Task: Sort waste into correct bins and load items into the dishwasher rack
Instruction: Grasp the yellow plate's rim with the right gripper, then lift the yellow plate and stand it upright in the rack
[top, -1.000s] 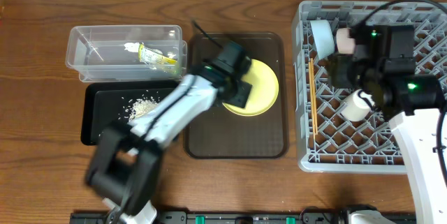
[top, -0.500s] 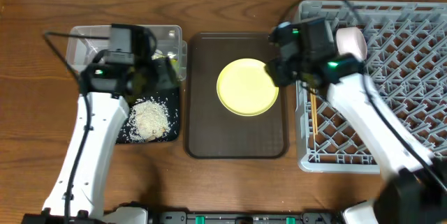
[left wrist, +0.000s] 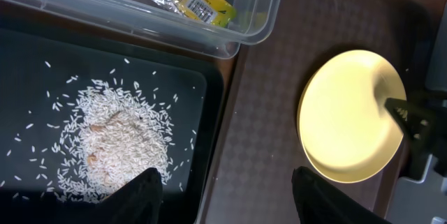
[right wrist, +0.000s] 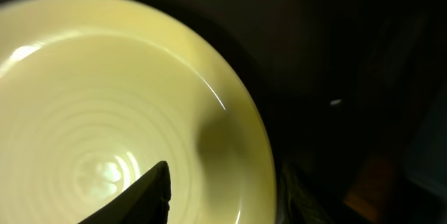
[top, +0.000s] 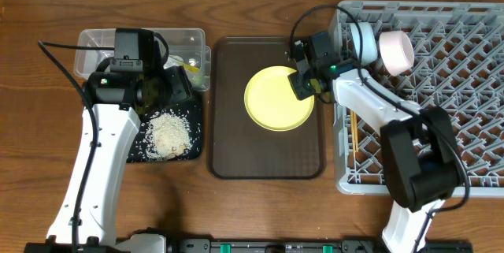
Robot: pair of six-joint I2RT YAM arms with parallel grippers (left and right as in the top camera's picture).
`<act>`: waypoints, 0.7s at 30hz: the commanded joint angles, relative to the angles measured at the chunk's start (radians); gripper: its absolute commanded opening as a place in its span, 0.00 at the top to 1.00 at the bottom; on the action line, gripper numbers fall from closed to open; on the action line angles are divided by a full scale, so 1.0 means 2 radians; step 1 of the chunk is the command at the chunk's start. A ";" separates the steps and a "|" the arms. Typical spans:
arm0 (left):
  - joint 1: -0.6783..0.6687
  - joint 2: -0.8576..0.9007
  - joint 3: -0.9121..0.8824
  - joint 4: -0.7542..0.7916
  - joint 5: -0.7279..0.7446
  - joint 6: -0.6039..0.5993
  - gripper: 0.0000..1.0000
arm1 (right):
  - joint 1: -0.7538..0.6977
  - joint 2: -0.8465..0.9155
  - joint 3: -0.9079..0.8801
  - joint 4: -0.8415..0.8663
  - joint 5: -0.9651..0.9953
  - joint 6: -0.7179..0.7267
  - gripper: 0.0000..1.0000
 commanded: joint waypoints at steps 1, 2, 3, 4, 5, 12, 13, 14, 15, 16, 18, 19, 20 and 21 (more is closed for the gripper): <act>0.001 -0.003 0.000 -0.002 0.003 -0.002 0.37 | 0.004 0.013 0.000 -0.001 0.012 0.014 0.52; 0.001 -0.003 0.000 -0.003 0.003 -0.002 0.37 | 0.004 0.018 0.000 -0.003 0.013 0.014 0.53; 0.001 -0.003 0.000 -0.003 0.003 -0.002 0.37 | 0.004 0.020 0.000 -0.006 0.012 0.016 0.53; 0.001 -0.003 0.000 -0.004 0.003 -0.002 0.37 | 0.004 0.023 0.000 -0.009 0.014 0.022 0.54; 0.001 -0.003 0.000 -0.004 0.003 -0.002 0.37 | 0.004 0.024 0.000 -0.012 0.015 0.027 0.55; 0.001 -0.003 0.000 -0.007 0.003 -0.002 0.37 | 0.004 0.026 0.000 -0.059 0.014 0.065 0.95; 0.001 -0.003 0.000 -0.007 0.003 -0.002 0.37 | 0.004 0.026 0.000 -0.064 0.014 0.071 0.99; 0.001 -0.003 0.000 -0.007 0.003 -0.002 0.37 | 0.004 0.025 0.000 -0.068 0.014 0.078 0.99; 0.001 -0.003 0.000 -0.008 0.003 -0.002 0.37 | 0.004 0.023 0.000 -0.072 0.014 0.085 0.99; 0.001 -0.003 0.000 -0.009 0.003 -0.002 0.37 | 0.004 0.021 0.000 -0.074 0.014 0.089 0.99; 0.001 -0.003 0.000 -0.011 0.003 -0.002 0.37 | 0.004 0.009 0.000 -0.078 0.014 0.095 0.99; 0.001 -0.003 0.000 -0.012 0.003 -0.002 0.37 | 0.004 -0.001 0.001 -0.081 0.014 0.095 0.99; 0.001 -0.003 0.000 -0.013 0.003 -0.002 0.37 | 0.004 -0.012 0.002 -0.084 0.014 0.095 0.99; 0.001 -0.003 0.000 -0.013 0.003 -0.002 0.37 | 0.004 -0.025 0.002 -0.087 0.014 0.095 0.99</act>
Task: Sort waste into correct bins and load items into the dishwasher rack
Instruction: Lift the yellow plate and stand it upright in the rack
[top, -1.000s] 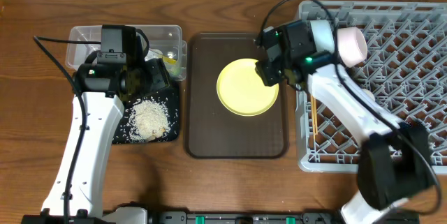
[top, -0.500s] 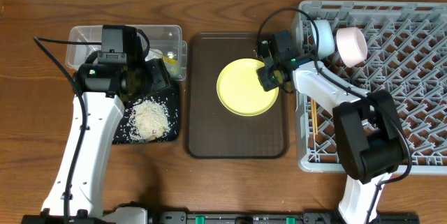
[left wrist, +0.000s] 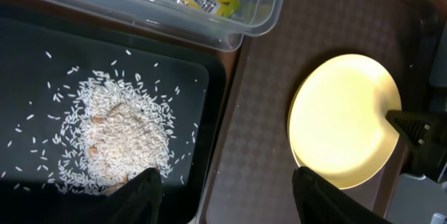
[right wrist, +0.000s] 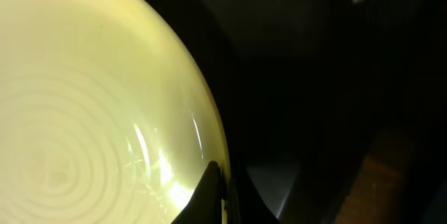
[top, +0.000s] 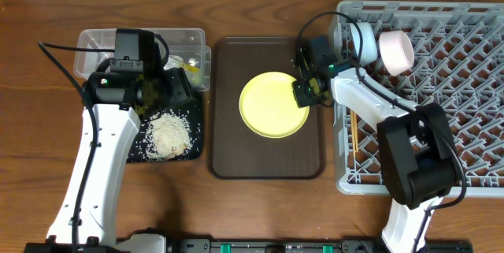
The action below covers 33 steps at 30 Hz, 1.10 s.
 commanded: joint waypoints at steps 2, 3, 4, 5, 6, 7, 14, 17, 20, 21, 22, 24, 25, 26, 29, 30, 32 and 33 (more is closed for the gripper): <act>0.001 -0.003 0.000 -0.002 0.003 -0.001 0.37 | 0.002 -0.068 -0.004 -0.012 0.014 0.011 0.99; 0.001 -0.003 0.000 -0.002 0.003 -0.001 0.37 | 0.000 -0.086 -0.004 -0.014 0.015 0.011 0.99; 0.001 -0.003 0.000 -0.002 0.003 -0.001 0.37 | -0.003 -0.110 -0.004 -0.018 0.020 0.010 0.99; 0.001 -0.003 0.000 -0.002 0.003 -0.001 0.37 | -0.007 -0.132 -0.004 -0.022 0.029 0.010 0.99; 0.001 -0.003 0.000 -0.002 0.003 -0.001 0.37 | -0.010 -0.152 -0.004 -0.027 0.038 0.010 0.99; 0.001 -0.003 0.000 -0.002 0.003 -0.001 0.37 | -0.015 -0.170 -0.005 -0.032 0.050 0.010 0.99; 0.001 -0.003 0.000 -0.002 0.003 -0.001 0.37 | -0.066 -0.277 -0.005 -0.116 0.179 0.012 0.99; 0.001 -0.003 0.000 -0.002 0.003 0.000 0.37 | -0.092 -0.304 -0.005 -0.140 0.266 0.012 0.99; 0.001 -0.003 0.000 -0.002 0.003 0.000 0.37 | -0.111 -0.324 -0.005 -0.153 0.384 0.010 0.99; 0.001 -0.003 0.000 -0.002 0.003 0.000 0.37 | -0.114 -0.329 -0.005 -0.156 0.414 0.007 0.99; 0.001 -0.003 0.000 -0.002 0.003 -0.001 0.37 | -0.117 -0.333 -0.005 -0.159 0.444 0.000 0.99; 0.001 -0.003 0.000 -0.002 0.003 -0.001 0.37 | -0.120 -0.335 -0.005 -0.162 0.478 -0.011 0.99; 0.001 -0.003 0.000 -0.002 0.003 -0.001 0.37 | -0.120 -0.335 -0.005 -0.164 0.484 -0.014 0.99; 0.001 -0.003 0.000 -0.002 0.003 -0.001 0.37 | -0.120 -0.334 -0.005 -0.167 0.485 -0.015 0.99; 0.001 -0.003 0.000 -0.002 0.003 -0.001 0.37 | -0.120 -0.327 -0.007 -0.173 0.458 -0.014 0.99; 0.001 -0.003 0.000 -0.002 0.003 -0.001 0.36 | -0.120 -0.322 -0.008 -0.175 0.446 -0.011 0.99; 0.001 -0.003 0.000 -0.002 0.003 0.000 0.37 | -0.119 -0.312 -0.011 -0.176 0.424 -0.005 0.99; 0.001 -0.003 0.000 -0.002 0.003 -0.001 0.37 | -0.118 -0.306 -0.014 -0.177 0.415 0.001 0.99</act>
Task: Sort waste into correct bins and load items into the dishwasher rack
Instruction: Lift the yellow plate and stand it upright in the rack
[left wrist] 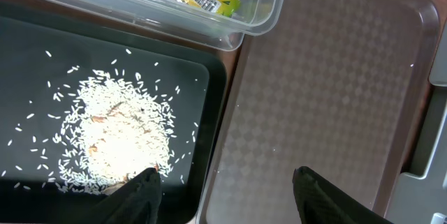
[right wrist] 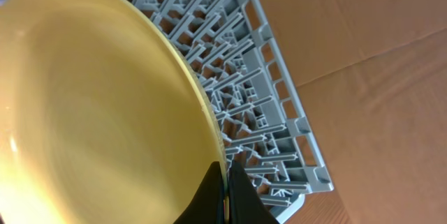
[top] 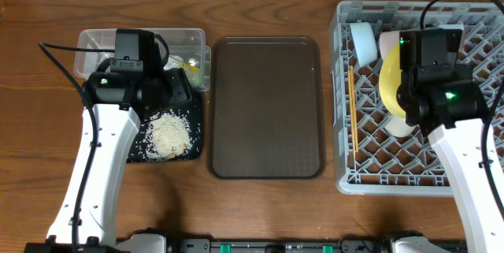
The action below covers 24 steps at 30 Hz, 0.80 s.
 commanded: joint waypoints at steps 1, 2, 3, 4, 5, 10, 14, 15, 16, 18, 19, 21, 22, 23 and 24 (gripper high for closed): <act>0.001 -0.003 0.000 -0.002 0.003 0.000 0.37 | -0.001 0.022 -0.011 -0.002 -0.015 0.016 0.99; 0.001 -0.003 0.000 -0.003 0.003 0.000 0.36 | 0.000 0.027 -0.015 -0.003 -0.015 0.027 0.99; 0.001 -0.003 0.000 -0.003 0.003 0.000 0.37 | 0.000 0.032 -0.020 -0.002 -0.015 0.041 0.99; 0.001 -0.003 0.000 -0.003 0.003 0.000 0.36 | 0.000 0.037 -0.024 -0.002 -0.019 0.052 0.99; 0.001 -0.003 0.000 -0.003 0.003 0.000 0.37 | 0.000 0.041 -0.026 -0.002 -0.027 0.058 0.99; 0.001 -0.003 0.000 -0.003 0.003 0.000 0.36 | 0.000 0.055 -0.028 0.008 -0.093 0.074 0.93; 0.001 -0.003 0.000 -0.003 0.003 0.000 0.36 | 0.000 0.053 -0.028 0.019 -0.139 0.093 0.50; 0.001 -0.003 0.000 -0.003 0.003 0.005 0.36 | -0.001 0.050 -0.028 0.021 -0.158 0.099 0.38; 0.001 -0.003 0.000 -0.003 0.003 0.014 0.36 | -0.002 0.048 -0.028 0.021 -0.173 0.101 0.32; 0.001 -0.006 0.000 -0.003 0.002 0.050 0.36 | -0.011 0.037 -0.028 0.023 -0.220 0.105 0.25; 0.001 -0.008 0.000 0.000 0.002 0.065 0.36 | -0.019 0.030 -0.028 0.023 -0.246 0.110 0.23; 0.001 -0.013 0.000 0.007 0.002 0.082 0.36 | -0.040 0.017 -0.028 0.027 -0.293 0.115 0.18; 0.001 -0.015 0.000 0.008 0.002 0.085 0.36 | -0.054 0.011 -0.028 0.027 -0.319 0.115 0.15; 0.001 -0.017 0.000 0.008 0.003 0.085 0.36 | -0.069 0.005 -0.028 0.025 -0.348 0.114 0.12; 0.001 -0.019 0.000 0.005 0.003 0.085 0.29 | -0.082 0.001 -0.028 0.021 -0.372 0.110 0.08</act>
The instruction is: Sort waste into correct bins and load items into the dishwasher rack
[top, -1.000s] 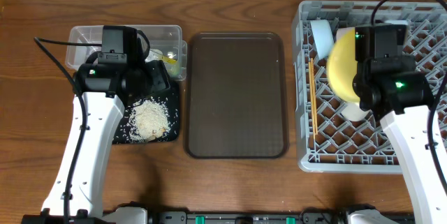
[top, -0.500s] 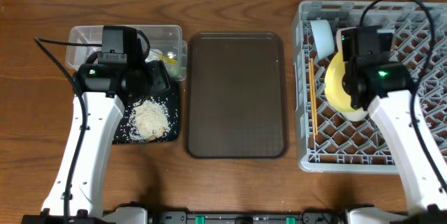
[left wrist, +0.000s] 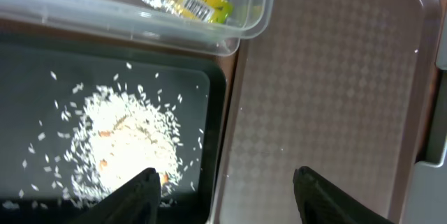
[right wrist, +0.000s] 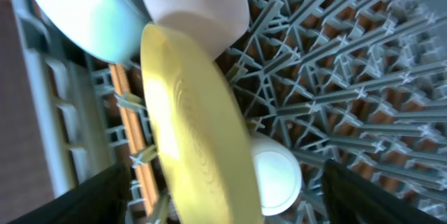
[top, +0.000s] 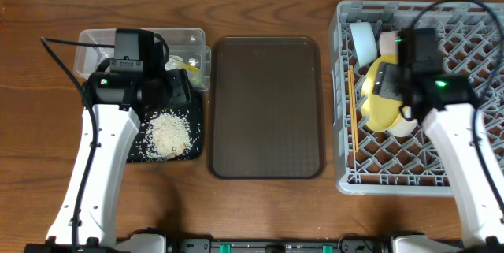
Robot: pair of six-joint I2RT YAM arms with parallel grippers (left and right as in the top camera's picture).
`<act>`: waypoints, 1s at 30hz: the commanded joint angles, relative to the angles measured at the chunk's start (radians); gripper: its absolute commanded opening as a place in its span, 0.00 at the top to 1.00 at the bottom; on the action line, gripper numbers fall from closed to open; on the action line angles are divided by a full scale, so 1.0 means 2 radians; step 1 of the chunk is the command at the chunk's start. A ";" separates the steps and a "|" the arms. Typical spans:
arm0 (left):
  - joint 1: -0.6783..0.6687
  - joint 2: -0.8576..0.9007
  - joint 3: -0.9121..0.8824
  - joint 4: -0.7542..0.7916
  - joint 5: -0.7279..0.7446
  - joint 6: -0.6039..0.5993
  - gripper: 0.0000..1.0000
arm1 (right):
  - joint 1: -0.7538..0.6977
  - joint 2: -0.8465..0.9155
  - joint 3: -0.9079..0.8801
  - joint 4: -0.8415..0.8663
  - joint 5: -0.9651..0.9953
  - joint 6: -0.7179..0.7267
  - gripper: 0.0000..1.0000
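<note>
A yellow plate stands on edge in the grey dishwasher rack, at its left side. My right gripper is open, a finger on either side of the plate, and I cannot tell if they touch it. Overhead, the right gripper sits right over the plate. My left gripper is open and holds nothing, over the seam between the black tray of spilled rice and the brown tray. A yellow wrapper lies in the clear bin.
In the rack around the plate are a light blue bowl, a pink cup, a white cup and wooden chopsticks. The brown tray lies between the rack and the black tray.
My right gripper was shut on the yellow plate, holding it above the rack. The plate now stands in the rack and the gripper is open around it. The left arm has barely shifted.
The plate lay on the brown tray with my right gripper open at its right rim. Then the gripper was shut on that rim. Later it held the plate over the rack, tray bare; now the plate stands released between the tines.
</note>
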 commanded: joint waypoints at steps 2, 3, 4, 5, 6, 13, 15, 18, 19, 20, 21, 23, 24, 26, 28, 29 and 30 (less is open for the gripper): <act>0.001 -0.019 0.000 -0.019 0.003 0.028 0.28 | -0.061 -0.033 0.001 -0.021 -0.155 -0.020 0.01; 0.002 -0.022 0.000 -0.032 0.003 0.027 0.28 | -0.071 -0.035 0.001 -0.030 -0.176 -0.034 0.01; 0.002 -0.024 0.000 -0.044 0.003 0.028 0.29 | -0.082 -0.037 0.001 -0.042 -0.201 -0.054 0.01; 0.002 -0.028 0.000 -0.056 0.003 0.033 0.29 | -0.090 -0.038 0.001 -0.053 -0.223 -0.073 0.01; 0.002 -0.033 0.000 -0.066 0.003 0.043 0.29 | -0.096 -0.040 0.000 -0.064 -0.233 -0.084 0.01; 0.002 -0.155 -0.057 -0.071 -0.025 0.067 0.22 | -0.101 -0.115 -0.060 -0.075 -0.233 -0.097 0.01; 0.002 -0.211 -0.087 -0.065 -0.041 0.067 0.22 | -0.101 -0.168 -0.106 -0.046 -0.233 -0.097 0.01; 0.002 -0.311 -0.137 -0.049 -0.054 0.065 0.17 | -0.101 -0.275 -0.183 0.001 -0.219 -0.095 0.02; 0.002 -0.340 -0.151 -0.041 -0.054 0.063 0.10 | -0.101 -0.307 -0.201 0.011 -0.207 -0.095 0.01; 0.002 -0.365 -0.162 -0.034 -0.054 0.063 0.09 | -0.101 -0.337 -0.217 0.020 -0.190 -0.096 0.01; 0.002 -0.392 -0.171 -0.028 -0.054 0.063 0.09 | -0.101 -0.370 -0.233 0.028 -0.171 -0.096 0.01; 0.002 -0.435 -0.181 -0.018 -0.054 0.063 0.09 | -0.101 -0.426 -0.254 0.030 -0.163 -0.095 0.01; 0.002 -0.450 -0.182 -0.016 -0.053 0.063 0.09 | -0.101 -0.450 -0.260 0.029 -0.163 -0.096 0.01; 0.002 -0.476 -0.182 -0.018 -0.054 0.063 0.09 | -0.101 -0.483 -0.264 0.019 -0.163 -0.096 0.01; 0.002 -0.494 -0.182 -0.019 -0.054 0.063 0.08 | -0.101 -0.509 -0.264 -0.001 -0.163 -0.096 0.01; 0.002 -0.499 -0.182 -0.019 -0.054 0.063 0.08 | -0.101 -0.517 -0.264 -0.009 -0.163 -0.096 0.01; 0.002 -0.503 -0.182 -0.019 -0.054 0.063 0.08 | -0.101 -0.525 -0.264 -0.019 -0.163 -0.096 0.01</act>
